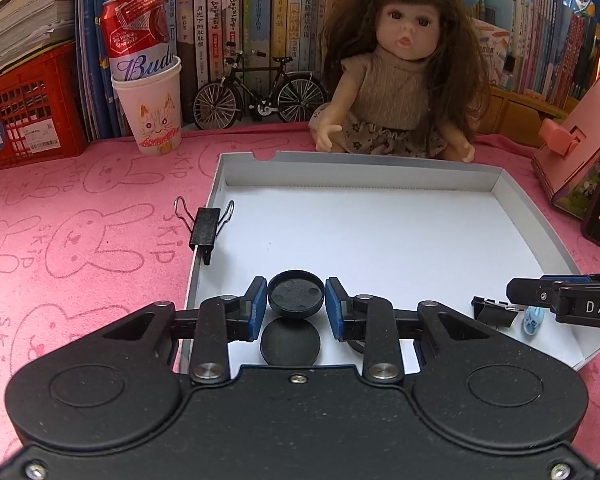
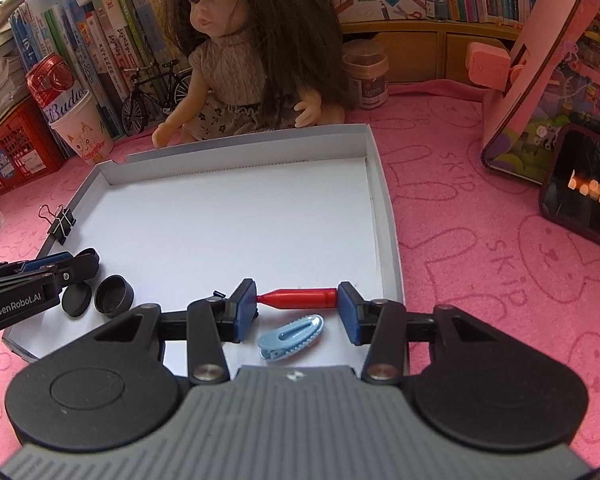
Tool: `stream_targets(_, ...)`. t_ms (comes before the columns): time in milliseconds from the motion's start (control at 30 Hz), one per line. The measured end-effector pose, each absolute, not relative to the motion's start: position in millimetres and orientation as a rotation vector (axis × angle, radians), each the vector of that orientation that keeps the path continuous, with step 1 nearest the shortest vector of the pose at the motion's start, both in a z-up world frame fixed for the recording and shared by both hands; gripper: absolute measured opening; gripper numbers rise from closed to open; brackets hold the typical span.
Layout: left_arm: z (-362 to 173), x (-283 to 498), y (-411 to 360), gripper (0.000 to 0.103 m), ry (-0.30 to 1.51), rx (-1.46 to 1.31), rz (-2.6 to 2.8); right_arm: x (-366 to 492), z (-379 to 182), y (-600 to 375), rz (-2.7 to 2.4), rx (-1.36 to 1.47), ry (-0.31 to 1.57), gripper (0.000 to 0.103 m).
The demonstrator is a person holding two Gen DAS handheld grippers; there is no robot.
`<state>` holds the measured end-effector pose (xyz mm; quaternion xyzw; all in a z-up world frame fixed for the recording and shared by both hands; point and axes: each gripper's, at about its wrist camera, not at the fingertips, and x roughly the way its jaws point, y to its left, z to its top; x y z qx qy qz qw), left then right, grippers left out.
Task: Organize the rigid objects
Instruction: 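Open left tool onto the black disc while right tool drops the crayon in the tray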
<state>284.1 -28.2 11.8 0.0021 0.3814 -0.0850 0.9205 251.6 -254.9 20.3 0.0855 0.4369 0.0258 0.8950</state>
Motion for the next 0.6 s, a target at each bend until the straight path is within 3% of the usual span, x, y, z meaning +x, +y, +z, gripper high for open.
stream_targets(400, 8.0, 284.4, -28.4, 0.030, 0.789, 0.007, -0.178, 250.3, 20.1, -253.5, 0.057, 0.184, 0.897, 0.053)
stream_targets(433, 9.1, 283.7, -28.1, 0.030, 0.788, 0.010, -0.180, 249.0, 21.5, -254.1, 0.060, 0.191, 0.887, 0.061)
stream_targets(600, 20.9, 274.4, -24.6, 0.044, 0.749, 0.019, -0.208, 242.2, 30.6, -260.6, 0.066, 0.223, 0.833, 0.070)
